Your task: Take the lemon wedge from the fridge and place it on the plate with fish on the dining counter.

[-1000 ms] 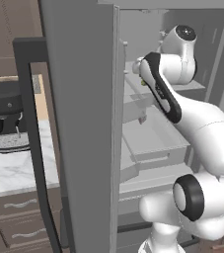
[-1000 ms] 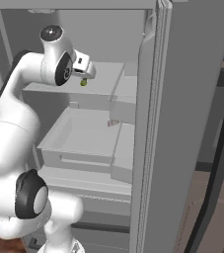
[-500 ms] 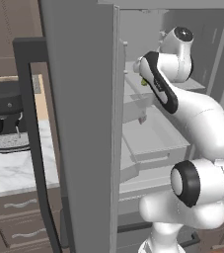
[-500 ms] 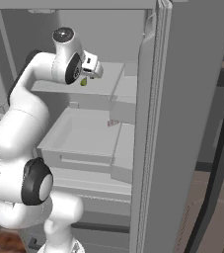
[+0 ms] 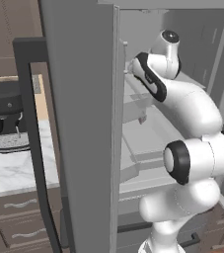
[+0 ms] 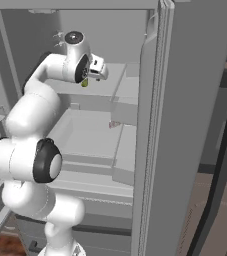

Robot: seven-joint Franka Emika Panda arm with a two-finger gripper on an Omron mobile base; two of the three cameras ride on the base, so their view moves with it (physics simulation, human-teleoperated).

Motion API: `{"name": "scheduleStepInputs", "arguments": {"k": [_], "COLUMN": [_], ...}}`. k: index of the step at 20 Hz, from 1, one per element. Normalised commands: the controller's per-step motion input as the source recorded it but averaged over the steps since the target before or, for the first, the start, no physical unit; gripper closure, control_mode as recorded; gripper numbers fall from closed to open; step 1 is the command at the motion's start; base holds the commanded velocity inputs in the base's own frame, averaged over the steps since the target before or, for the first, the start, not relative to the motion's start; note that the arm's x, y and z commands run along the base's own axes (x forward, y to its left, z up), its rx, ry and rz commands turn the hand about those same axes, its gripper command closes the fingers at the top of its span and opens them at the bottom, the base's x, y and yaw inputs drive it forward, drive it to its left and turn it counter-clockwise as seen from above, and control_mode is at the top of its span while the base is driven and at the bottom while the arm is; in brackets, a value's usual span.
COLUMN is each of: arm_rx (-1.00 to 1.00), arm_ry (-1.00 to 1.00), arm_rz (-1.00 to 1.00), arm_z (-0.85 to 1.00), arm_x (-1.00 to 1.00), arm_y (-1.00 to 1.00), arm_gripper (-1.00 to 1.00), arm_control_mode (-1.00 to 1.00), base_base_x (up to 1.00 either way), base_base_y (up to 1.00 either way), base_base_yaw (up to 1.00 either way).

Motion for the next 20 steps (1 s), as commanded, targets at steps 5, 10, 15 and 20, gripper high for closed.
{"name": "scheduleStepInputs", "arguments": {"k": [5,10,15,20], "arm_rx": [0.0,0.0,0.0,0.0], "arm_ry": [-0.01,-0.01,0.0,0.0], "arm_rz": [0.0,0.0,0.0,0.0], "arm_z": [-0.43,-0.15,-0.13,-0.29], "arm_x": [0.33,0.49,0.65,0.16], "arm_y": [0.0,0.0,0.0,0.0], "arm_gripper": [-1.0,-1.0,-1.0,-1.0], "arm_control_mode": [-1.0,-1.0,-1.0,-1.0], "base_base_x": [0.0,0.0,0.0,0.0], "base_base_y": [0.0,0.0,0.0,0.0], "base_base_yaw": [0.0,0.0,0.0,0.0]}}
